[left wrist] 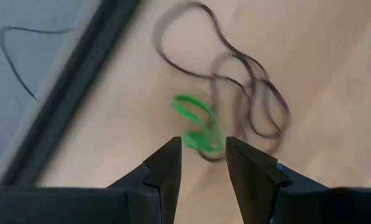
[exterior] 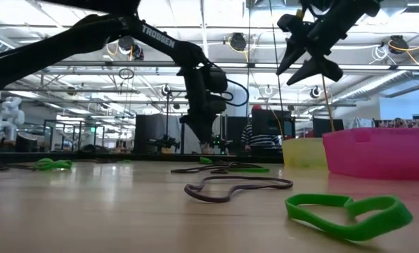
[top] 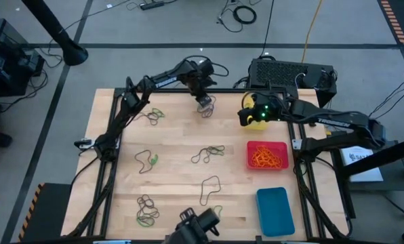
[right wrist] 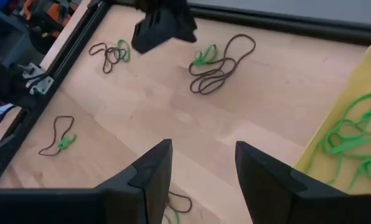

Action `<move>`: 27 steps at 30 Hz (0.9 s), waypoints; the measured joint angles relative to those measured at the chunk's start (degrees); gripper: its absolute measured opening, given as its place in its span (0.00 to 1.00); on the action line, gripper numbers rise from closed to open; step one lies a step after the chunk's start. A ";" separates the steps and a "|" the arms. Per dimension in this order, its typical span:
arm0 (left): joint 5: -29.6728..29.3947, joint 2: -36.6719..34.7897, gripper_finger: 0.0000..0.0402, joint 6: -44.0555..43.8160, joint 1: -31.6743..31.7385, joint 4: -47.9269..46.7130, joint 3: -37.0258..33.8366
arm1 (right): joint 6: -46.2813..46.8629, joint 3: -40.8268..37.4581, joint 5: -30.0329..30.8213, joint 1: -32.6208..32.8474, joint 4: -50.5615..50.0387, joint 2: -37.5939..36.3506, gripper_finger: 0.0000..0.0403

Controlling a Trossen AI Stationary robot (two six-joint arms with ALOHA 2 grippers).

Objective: Sort rubber bands into baskets
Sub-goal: Put the green rubber band into the yellow bin

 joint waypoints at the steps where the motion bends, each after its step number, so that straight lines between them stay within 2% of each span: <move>1: -0.03 0.00 0.33 0.00 0.37 0.46 0.00 | 0.47 -0.02 0.03 0.24 0.13 0.30 0.42; 6: 0.36 0.00 0.33 -0.05 1.78 3.24 -0.69 | 1.75 -0.02 0.05 1.21 0.33 0.73 0.42; 9: 3.09 0.00 0.33 -0.41 2.60 3.47 -2.25 | 1.92 -0.02 0.20 1.19 0.72 0.73 0.42; 21: 4.98 0.38 0.33 -0.55 2.30 11.62 -12.19 | 1.73 -0.02 0.31 1.51 4.34 0.73 0.42; 27: 6.31 0.31 0.32 -1.90 2.25 11.78 -12.72 | 0.98 -0.02 0.31 1.56 4.24 0.73 0.42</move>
